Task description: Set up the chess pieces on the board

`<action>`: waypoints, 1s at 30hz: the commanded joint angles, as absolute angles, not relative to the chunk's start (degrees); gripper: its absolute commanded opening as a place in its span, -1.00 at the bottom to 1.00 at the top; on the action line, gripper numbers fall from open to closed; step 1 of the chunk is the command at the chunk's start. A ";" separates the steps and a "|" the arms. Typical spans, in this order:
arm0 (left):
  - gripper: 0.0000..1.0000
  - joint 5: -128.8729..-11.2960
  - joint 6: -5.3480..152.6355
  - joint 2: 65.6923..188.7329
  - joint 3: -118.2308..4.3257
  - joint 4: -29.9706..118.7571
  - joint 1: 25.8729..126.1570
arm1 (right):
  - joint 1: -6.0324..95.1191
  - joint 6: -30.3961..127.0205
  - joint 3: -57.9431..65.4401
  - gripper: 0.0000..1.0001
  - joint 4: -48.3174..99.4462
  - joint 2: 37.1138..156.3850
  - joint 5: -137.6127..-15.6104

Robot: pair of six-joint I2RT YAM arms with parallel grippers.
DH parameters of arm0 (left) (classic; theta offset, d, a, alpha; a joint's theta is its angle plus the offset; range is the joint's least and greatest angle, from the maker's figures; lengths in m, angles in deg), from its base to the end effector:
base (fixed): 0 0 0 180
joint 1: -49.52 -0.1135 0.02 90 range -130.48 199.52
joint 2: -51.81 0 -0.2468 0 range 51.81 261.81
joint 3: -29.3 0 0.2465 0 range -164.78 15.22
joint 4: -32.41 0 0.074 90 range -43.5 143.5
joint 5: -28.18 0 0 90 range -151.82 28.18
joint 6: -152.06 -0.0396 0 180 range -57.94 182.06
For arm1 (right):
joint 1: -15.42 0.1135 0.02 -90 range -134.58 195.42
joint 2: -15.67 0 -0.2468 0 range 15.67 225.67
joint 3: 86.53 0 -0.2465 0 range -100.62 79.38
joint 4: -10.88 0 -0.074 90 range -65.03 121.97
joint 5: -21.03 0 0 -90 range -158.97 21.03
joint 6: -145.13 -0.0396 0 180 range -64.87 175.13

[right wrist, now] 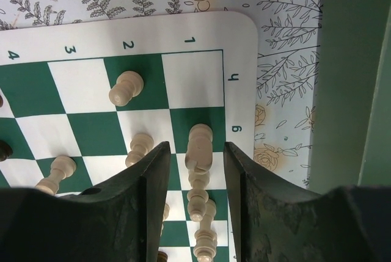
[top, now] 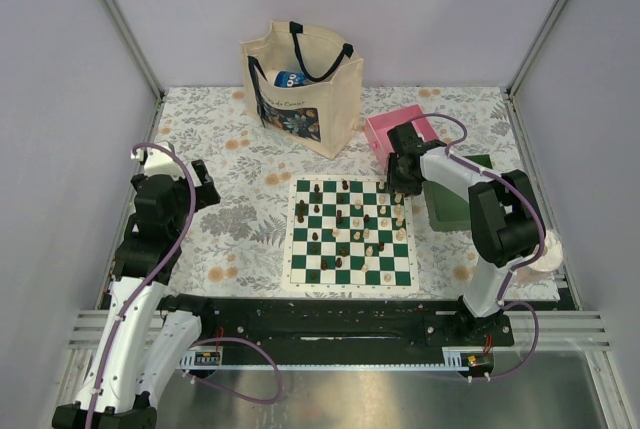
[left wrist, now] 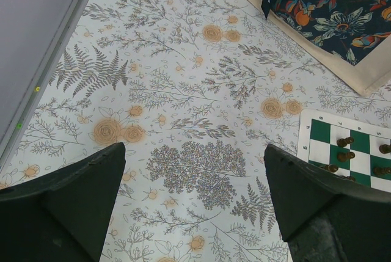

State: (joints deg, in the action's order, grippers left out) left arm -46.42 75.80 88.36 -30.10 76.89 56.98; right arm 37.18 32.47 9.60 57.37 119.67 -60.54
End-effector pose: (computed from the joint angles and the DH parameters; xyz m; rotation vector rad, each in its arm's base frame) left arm 0.1532 -0.0095 0.3148 -0.2821 1.9135 0.0153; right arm 0.3328 0.1266 0.1643 0.0626 2.7088 0.0270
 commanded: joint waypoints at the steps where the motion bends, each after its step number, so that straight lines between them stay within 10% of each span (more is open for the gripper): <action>1: 0.98 -45.83 75.16 88.63 -30.13 75.76 56.63 | 37.65 33.07 8.37 -0.04 56.96 119.03 -59.39; 30: 0.98 -46.53 75.25 88.54 -29.96 75.76 56.46 | 37.74 33.77 7.14 -0.41 56.78 118.06 -59.21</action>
State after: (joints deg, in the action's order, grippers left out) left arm -46.47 75.78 88.67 -30.10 76.91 56.85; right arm 37.18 32.80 9.60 57.37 119.67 -60.52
